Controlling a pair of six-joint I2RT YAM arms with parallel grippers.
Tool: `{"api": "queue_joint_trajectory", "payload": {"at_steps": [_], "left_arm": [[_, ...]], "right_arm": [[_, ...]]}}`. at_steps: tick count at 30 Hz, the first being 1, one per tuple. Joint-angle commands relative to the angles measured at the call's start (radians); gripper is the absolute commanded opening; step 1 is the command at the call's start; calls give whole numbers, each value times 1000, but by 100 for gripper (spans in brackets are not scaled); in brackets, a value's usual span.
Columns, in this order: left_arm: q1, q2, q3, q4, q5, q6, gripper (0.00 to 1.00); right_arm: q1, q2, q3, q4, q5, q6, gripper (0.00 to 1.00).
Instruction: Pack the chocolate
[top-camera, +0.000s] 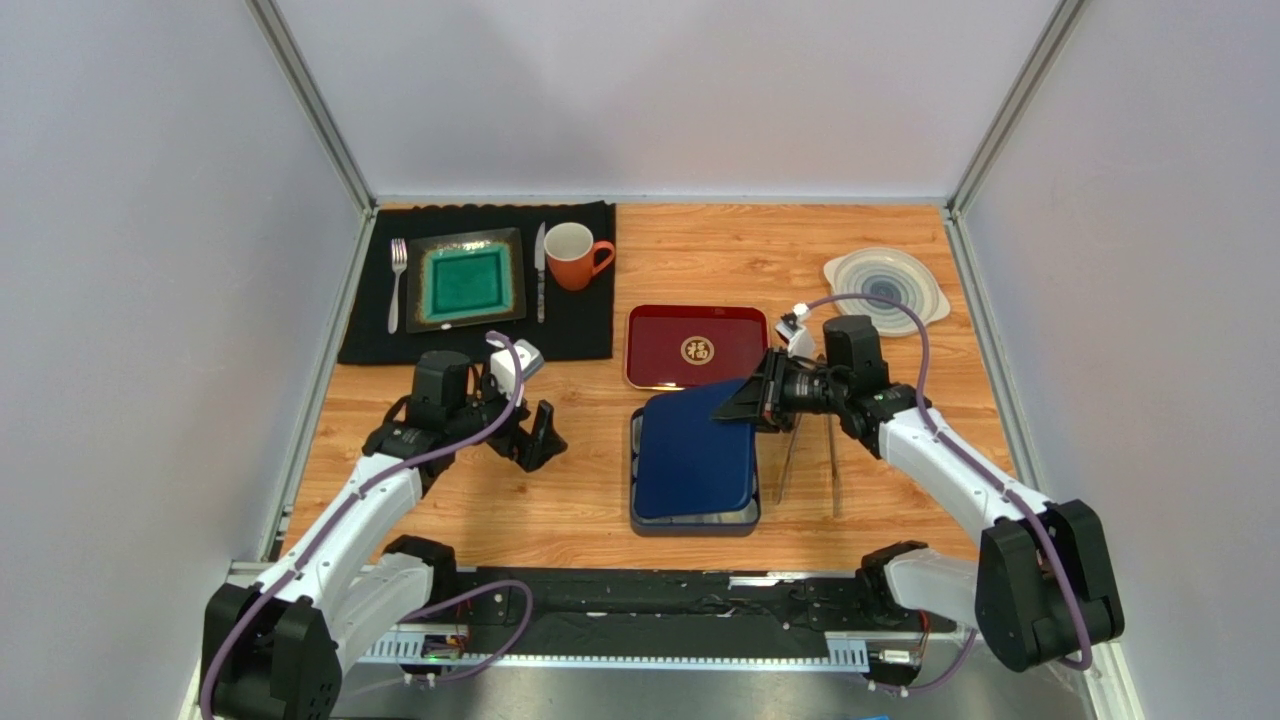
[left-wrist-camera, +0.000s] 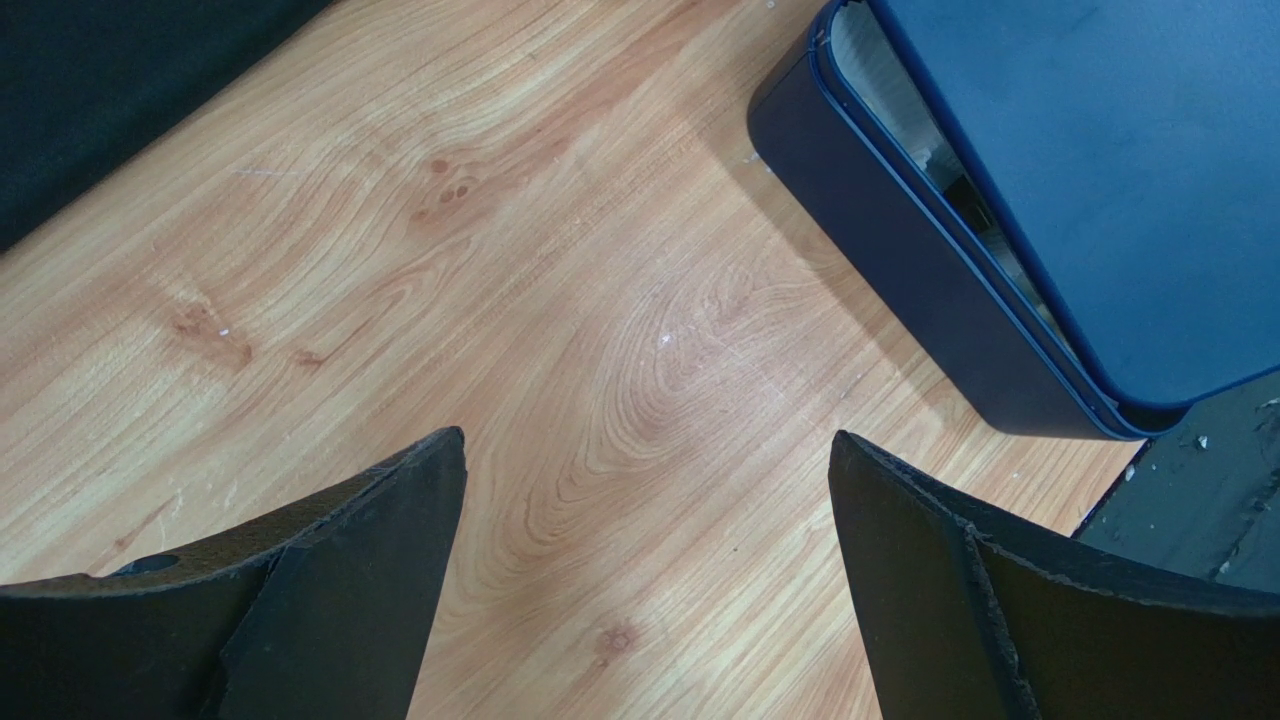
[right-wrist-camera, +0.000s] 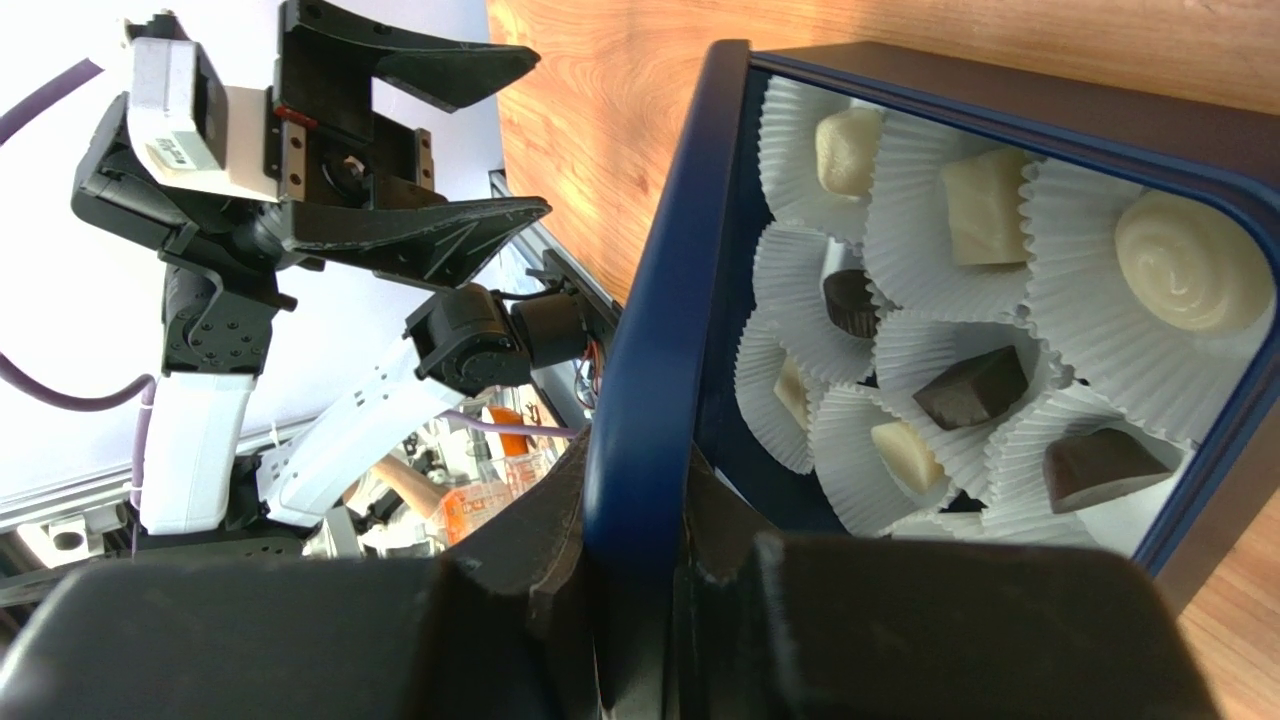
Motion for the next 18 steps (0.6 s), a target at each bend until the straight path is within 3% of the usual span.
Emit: {"api": "queue_joint_trajectory", "payload": {"at_steps": [1, 9, 14, 18], "left_arm": [[-5, -20, 38, -13, -5, 18, 99], [-5, -29, 47, -27, -11, 30, 99], [-5, -32, 55, -38, -15, 26, 99], [-5, -38, 60, -41, -15, 23, 99]], "right_arm": [[-15, 23, -32, 18, 2, -30, 2], [-41, 46, -105, 16, 14, -44, 13], [-48, 52, -105, -50, 46, -88, 43], [-50, 54, -87, -120, 79, -145, 49]]}}
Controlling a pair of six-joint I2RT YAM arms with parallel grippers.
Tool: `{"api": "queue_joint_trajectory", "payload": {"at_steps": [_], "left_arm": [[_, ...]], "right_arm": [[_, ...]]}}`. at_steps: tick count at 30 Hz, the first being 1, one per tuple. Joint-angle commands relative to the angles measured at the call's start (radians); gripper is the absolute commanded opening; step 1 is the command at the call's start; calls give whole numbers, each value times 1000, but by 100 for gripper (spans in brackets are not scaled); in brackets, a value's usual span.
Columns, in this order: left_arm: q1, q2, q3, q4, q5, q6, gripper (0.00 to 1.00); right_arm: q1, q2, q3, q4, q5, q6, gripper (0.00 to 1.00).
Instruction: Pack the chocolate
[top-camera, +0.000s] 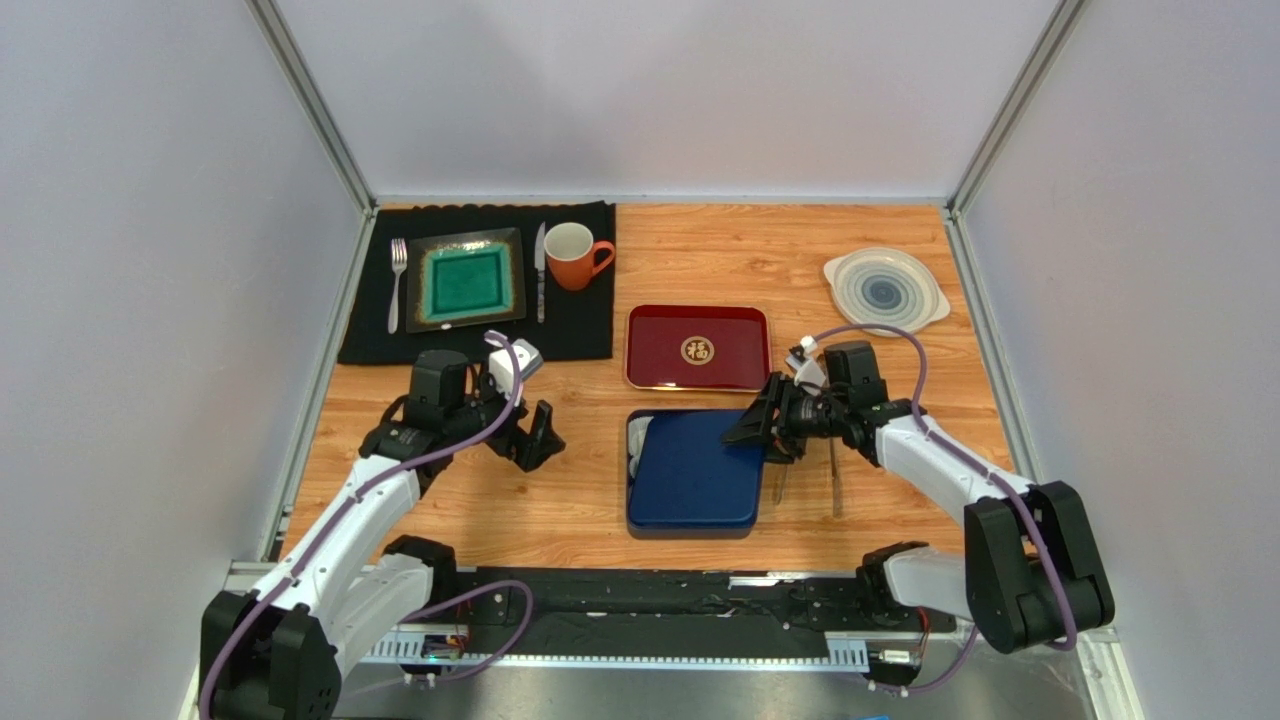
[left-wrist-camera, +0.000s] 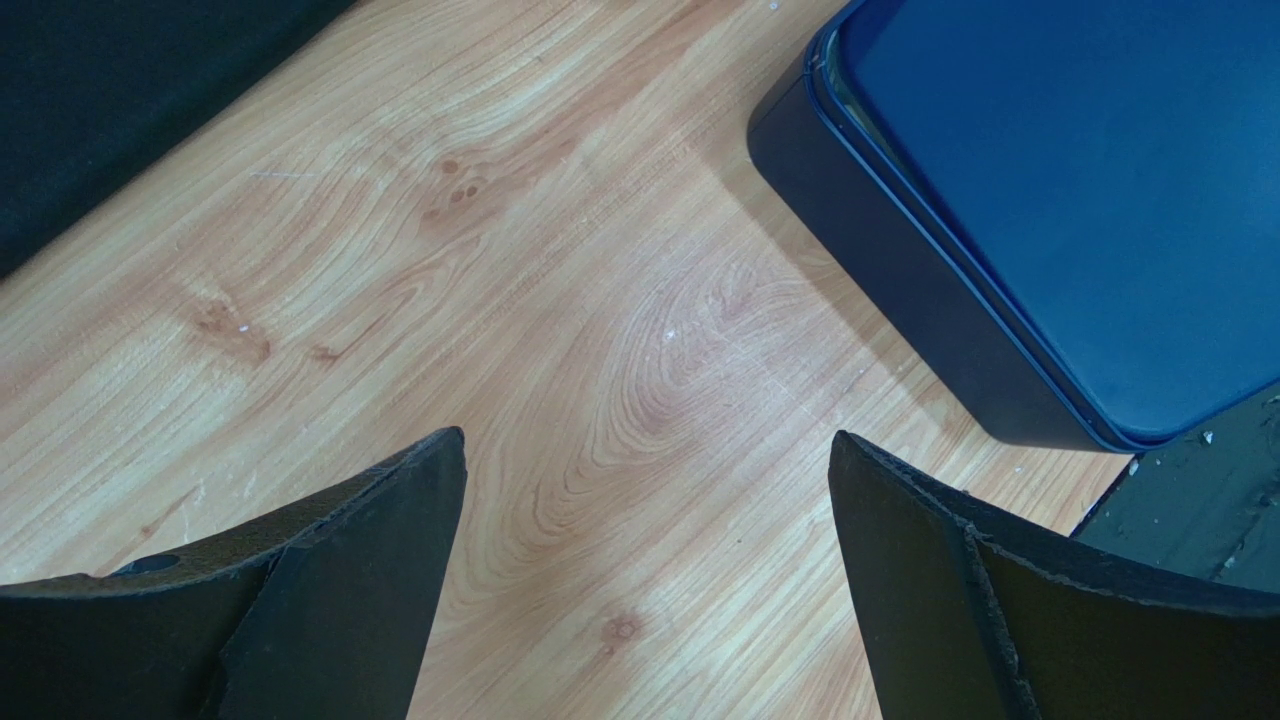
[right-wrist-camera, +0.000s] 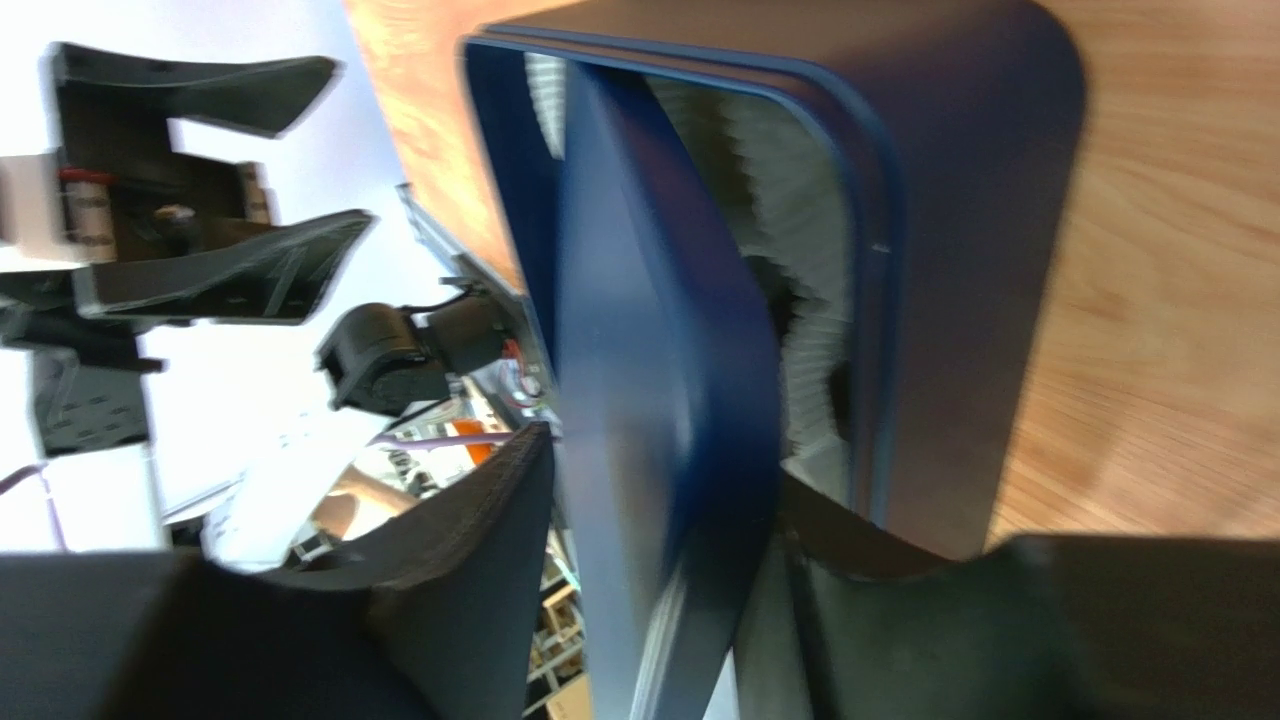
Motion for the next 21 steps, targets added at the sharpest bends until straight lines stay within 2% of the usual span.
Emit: {"api": "queue_joint_trajectory", "payload": {"at_steps": [1, 7, 11, 15, 19, 21], "left_arm": [[-5, -17, 44, -6, -4, 7, 99], [-5, -14, 48, -9, -4, 3, 99], [-5, -16, 51, -12, -8, 7, 99], [-5, -16, 53, -15, -12, 8, 99], [-5, -14, 59, -21, -12, 7, 99], [-5, -10, 67, -24, -12, 8, 99]], "right_arm": [[-5, -5, 34, -82, 57, -106, 50], [-3, -14, 93, -211, 115, -209, 54], [-3, -26, 155, -353, 192, -306, 56], [0, -11, 190, -448, 296, -298, 56], [7, -32, 227, -605, 491, -262, 56], [10, -68, 236, -634, 520, -245, 56]]}}
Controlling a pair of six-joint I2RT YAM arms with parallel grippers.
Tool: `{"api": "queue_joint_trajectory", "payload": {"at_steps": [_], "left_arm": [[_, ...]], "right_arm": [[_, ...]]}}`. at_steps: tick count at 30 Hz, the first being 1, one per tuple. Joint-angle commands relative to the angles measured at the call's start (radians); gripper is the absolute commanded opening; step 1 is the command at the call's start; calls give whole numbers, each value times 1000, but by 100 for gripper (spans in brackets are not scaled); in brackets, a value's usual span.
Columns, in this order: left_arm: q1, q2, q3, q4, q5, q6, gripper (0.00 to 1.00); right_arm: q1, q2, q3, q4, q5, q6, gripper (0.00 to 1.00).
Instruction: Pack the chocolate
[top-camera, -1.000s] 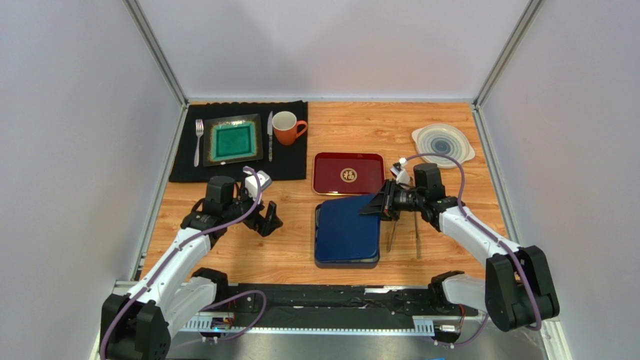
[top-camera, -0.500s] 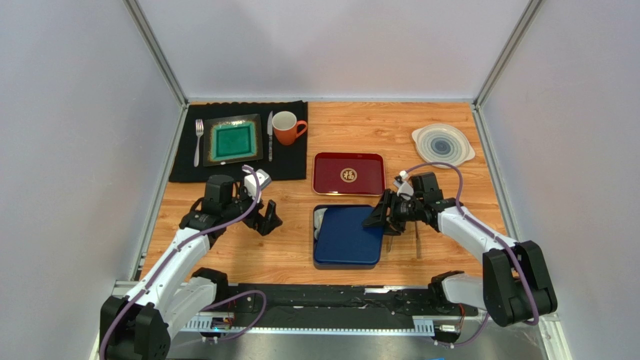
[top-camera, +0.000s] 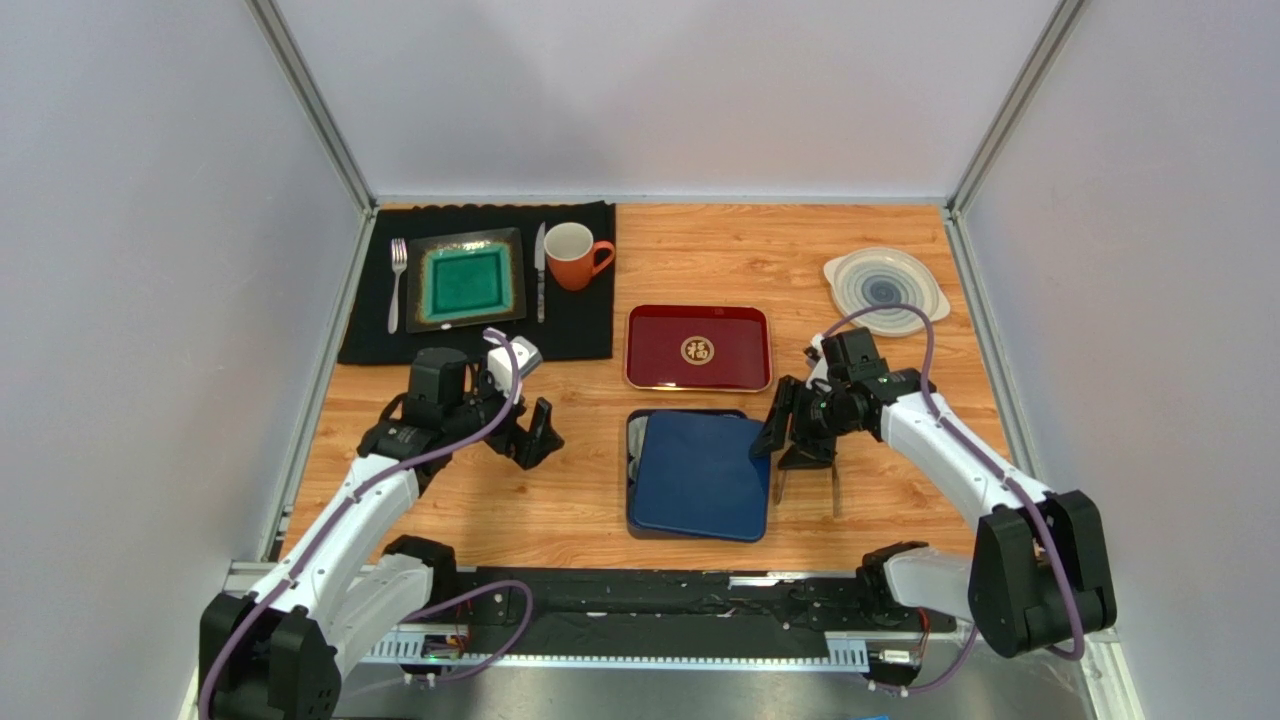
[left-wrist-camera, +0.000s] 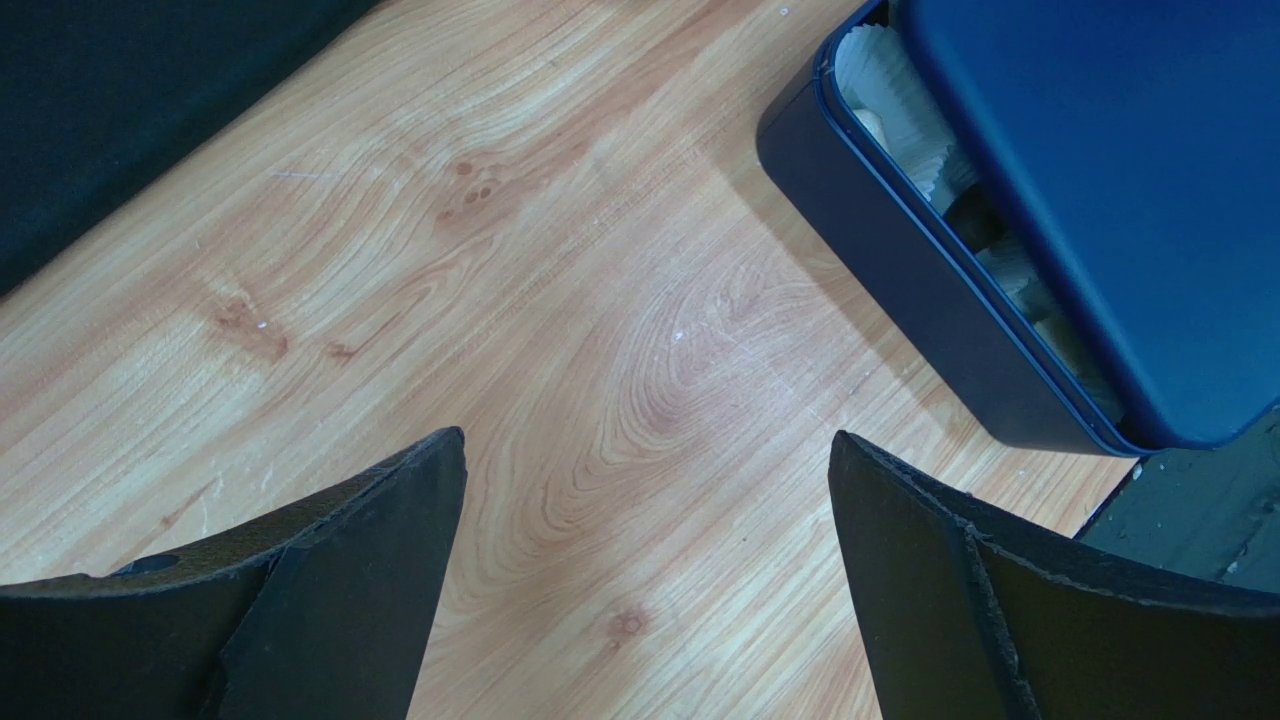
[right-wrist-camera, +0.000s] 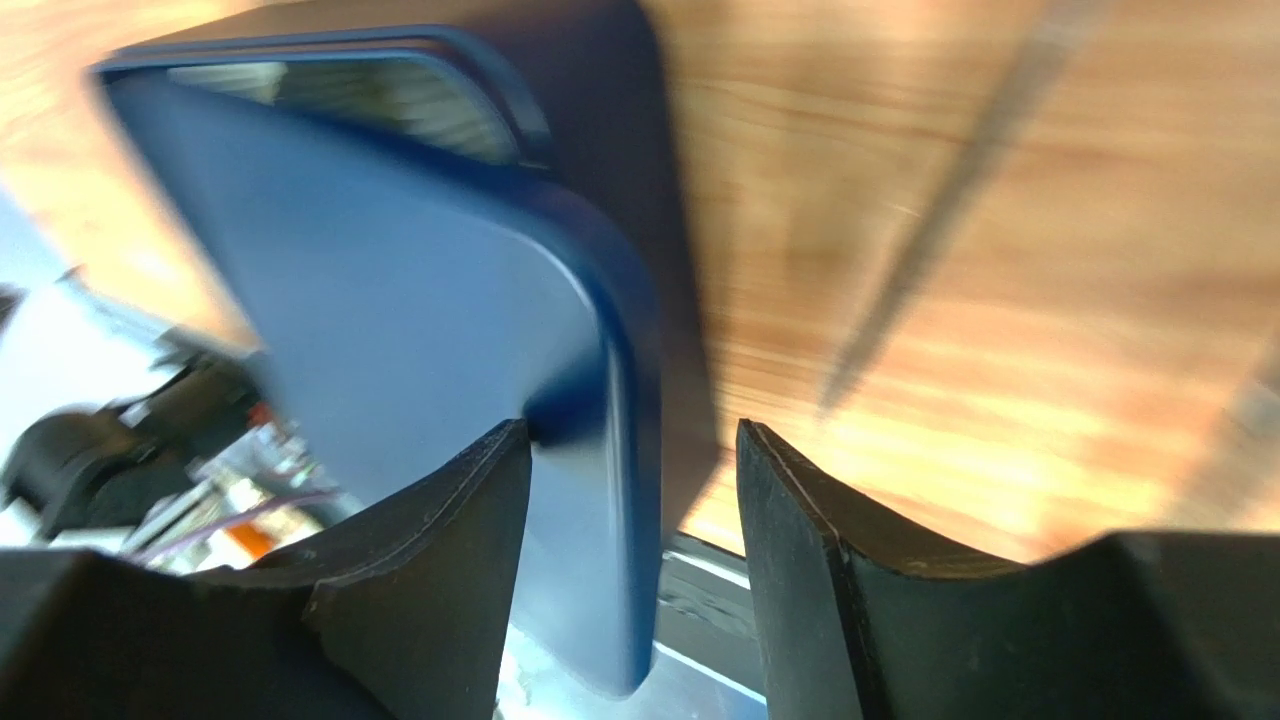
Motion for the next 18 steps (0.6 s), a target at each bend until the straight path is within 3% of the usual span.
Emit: {"api": "queue_joint_trajectory", "payload": {"at_steps": [1, 7, 18], "left_arm": [[-5, -5, 52, -10, 4, 7, 99], [-5, 3, 61, -4, 7, -9, 99], [-6, 4, 70, -9, 3, 2, 99]], "right_arm": [[11, -71, 67, -166, 202, 19, 56], [15, -103, 119, -167, 251, 40, 56], [28, -57, 102, -127, 198, 41, 56]]}}
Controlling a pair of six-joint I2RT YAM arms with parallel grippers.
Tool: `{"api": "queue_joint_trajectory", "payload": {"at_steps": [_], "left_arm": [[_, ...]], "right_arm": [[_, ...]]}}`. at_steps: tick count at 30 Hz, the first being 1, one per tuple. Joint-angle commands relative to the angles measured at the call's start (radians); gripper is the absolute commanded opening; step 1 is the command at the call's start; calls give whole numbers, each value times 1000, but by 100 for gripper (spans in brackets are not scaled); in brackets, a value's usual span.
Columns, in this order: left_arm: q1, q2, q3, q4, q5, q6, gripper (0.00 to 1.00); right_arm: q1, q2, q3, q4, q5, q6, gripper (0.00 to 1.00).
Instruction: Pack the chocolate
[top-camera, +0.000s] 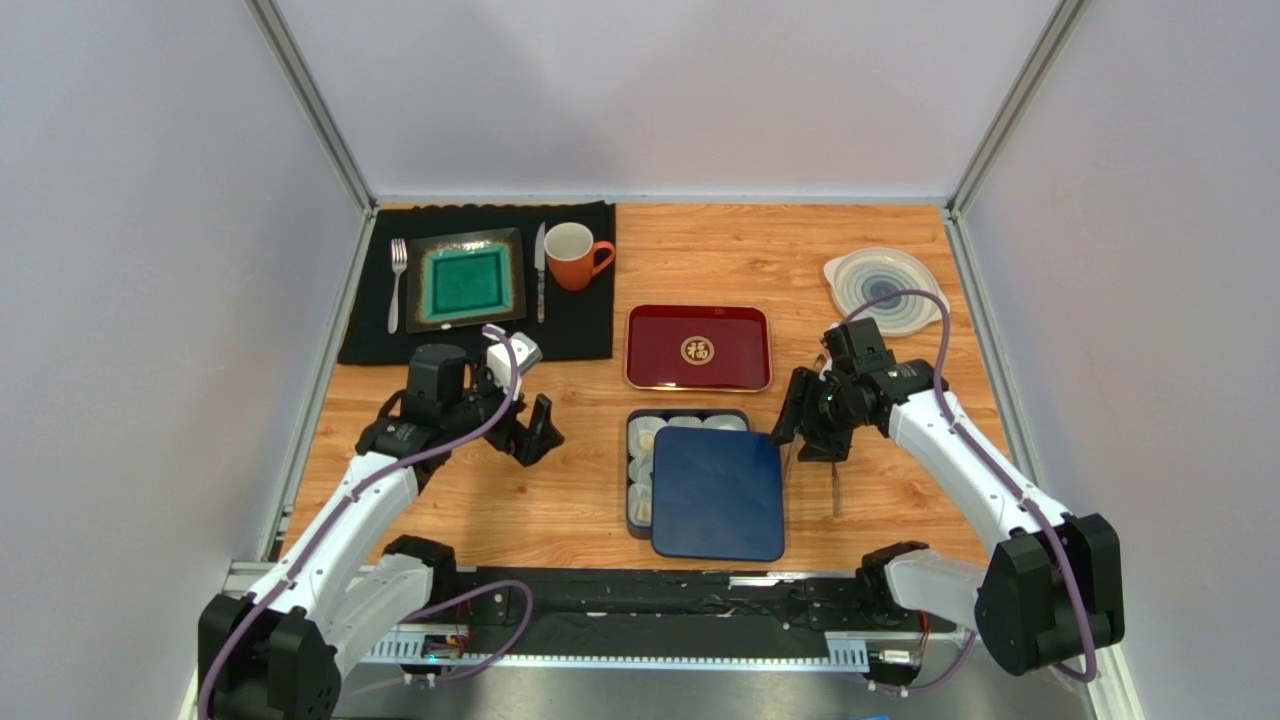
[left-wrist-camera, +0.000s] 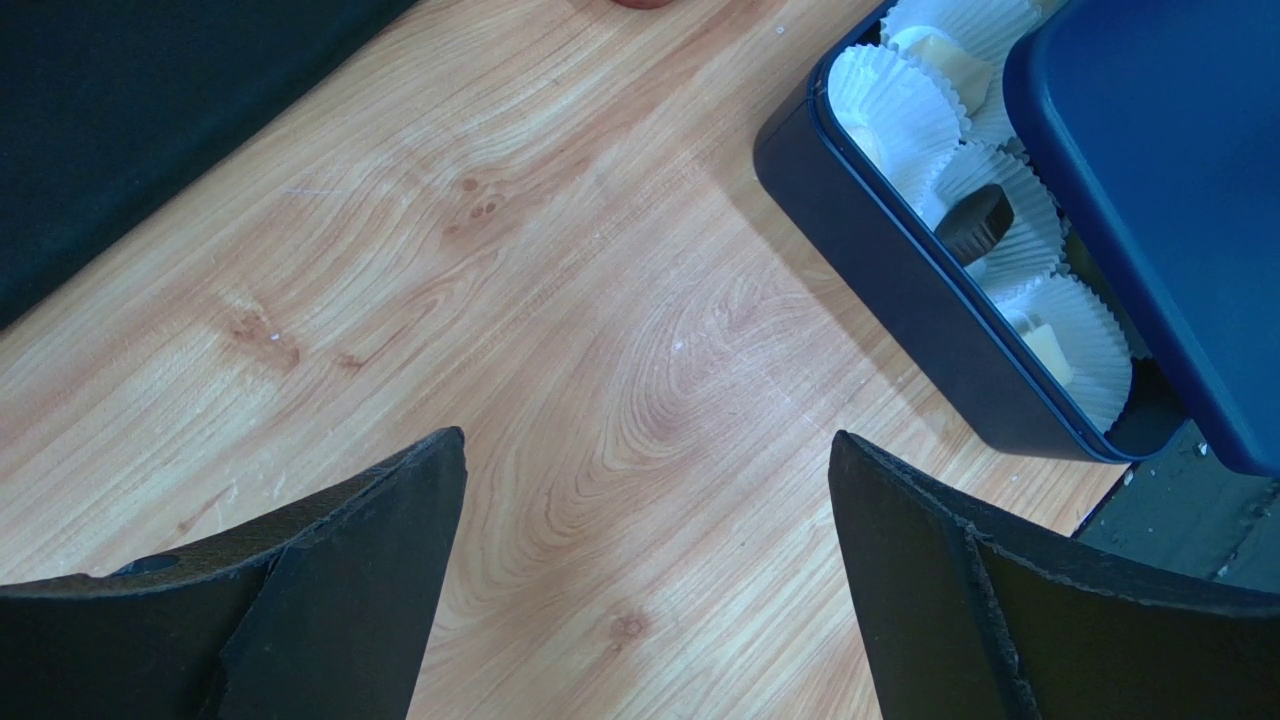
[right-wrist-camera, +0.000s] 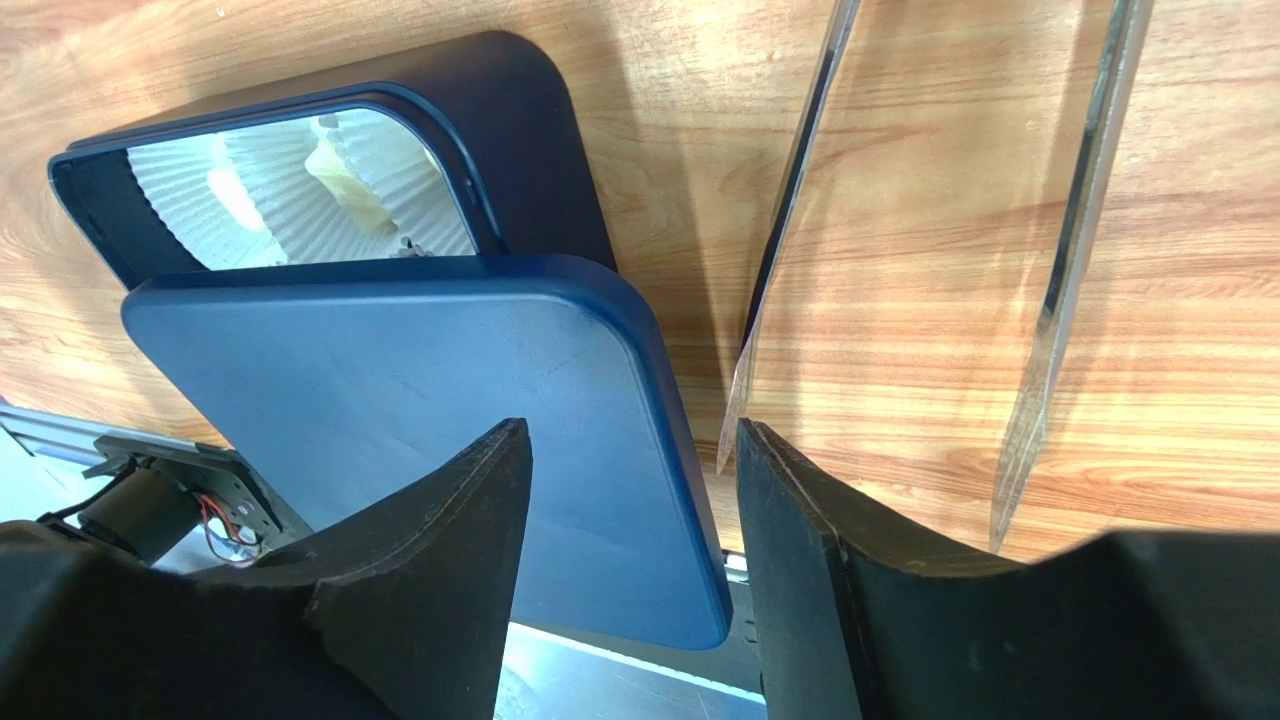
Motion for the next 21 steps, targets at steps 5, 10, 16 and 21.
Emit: {"api": "queue_joint_trajectory", "payload": {"at_steps": [5, 10, 16, 21], "left_arm": [[-5, 8, 52, 11, 20, -11, 99], [-19, 18, 60, 12, 6, -11, 99], [-47, 45, 60, 12, -27, 7, 99], [-56, 45, 61, 8, -37, 15, 99]], "right_arm": [[7, 3, -25, 43, -41, 8, 57], [8, -64, -53, 14, 19, 66, 56], [8, -228, -22, -115, 244, 185, 37], [8, -254, -42, -207, 306, 253, 38]]}}
